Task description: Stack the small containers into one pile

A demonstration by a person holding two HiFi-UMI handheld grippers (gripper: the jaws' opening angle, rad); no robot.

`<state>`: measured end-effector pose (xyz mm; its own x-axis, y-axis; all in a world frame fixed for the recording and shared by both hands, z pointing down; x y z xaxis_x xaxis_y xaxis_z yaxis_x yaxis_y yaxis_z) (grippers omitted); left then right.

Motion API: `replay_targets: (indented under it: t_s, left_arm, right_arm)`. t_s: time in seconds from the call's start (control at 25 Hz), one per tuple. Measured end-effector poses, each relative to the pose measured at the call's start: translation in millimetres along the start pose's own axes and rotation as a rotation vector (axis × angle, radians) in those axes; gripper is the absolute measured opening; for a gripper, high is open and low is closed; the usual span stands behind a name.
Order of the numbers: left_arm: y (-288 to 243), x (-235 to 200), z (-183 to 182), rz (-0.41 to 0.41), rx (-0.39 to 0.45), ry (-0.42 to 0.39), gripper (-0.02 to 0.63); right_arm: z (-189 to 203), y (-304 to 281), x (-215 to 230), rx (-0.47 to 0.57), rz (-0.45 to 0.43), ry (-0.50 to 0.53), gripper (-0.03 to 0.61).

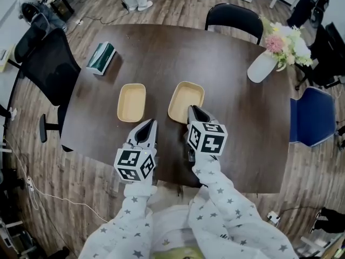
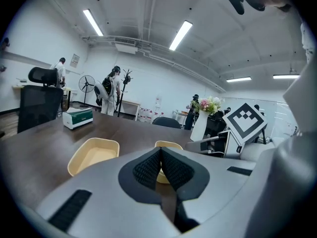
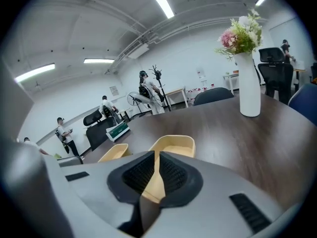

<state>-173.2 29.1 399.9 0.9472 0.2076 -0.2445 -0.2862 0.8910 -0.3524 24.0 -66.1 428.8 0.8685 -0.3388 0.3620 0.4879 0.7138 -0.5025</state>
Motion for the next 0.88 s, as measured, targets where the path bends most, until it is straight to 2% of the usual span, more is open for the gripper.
replay_targets:
  t_s: [0.28, 0.52, 0.64, 0.88]
  left_arm:
    - [28.0, 6.9, 0.9, -0.095, 0.039, 0.015, 0.025]
    - [45.5, 0.0, 5.3, -0.162, 0.055, 0.039, 0.025]
    - [50.9, -10.0, 4.4, -0.175, 0.058, 0.042, 0.025]
    - [56.8, -38.4, 8.5, -0.175, 0.032, 0.059, 0.025]
  right_arm:
    - [-4.2, 1.4, -22.8, -0.023, -0.157, -0.001, 0.037]
    - [-2.3, -2.5, -44.2, -0.053, -0.257, -0.001, 0.037]
    - [-0.2, -10.4, -58.6, -0.076, -0.311, -0.004, 0.037]
    - [6.0, -32.5, -88.2, -0.087, -0.351, -0.01, 0.038]
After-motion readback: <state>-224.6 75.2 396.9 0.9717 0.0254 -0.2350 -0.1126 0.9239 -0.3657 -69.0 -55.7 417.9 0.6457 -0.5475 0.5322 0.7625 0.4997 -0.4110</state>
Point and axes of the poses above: the fingertips, and each gripper's own axes: y backward along the fingers, x to its right, z out of its underside, the point moved 10 cm from there along y, backward along the fingers, and after that the axes turned 2 degrees about x, right-handed, at the moved point
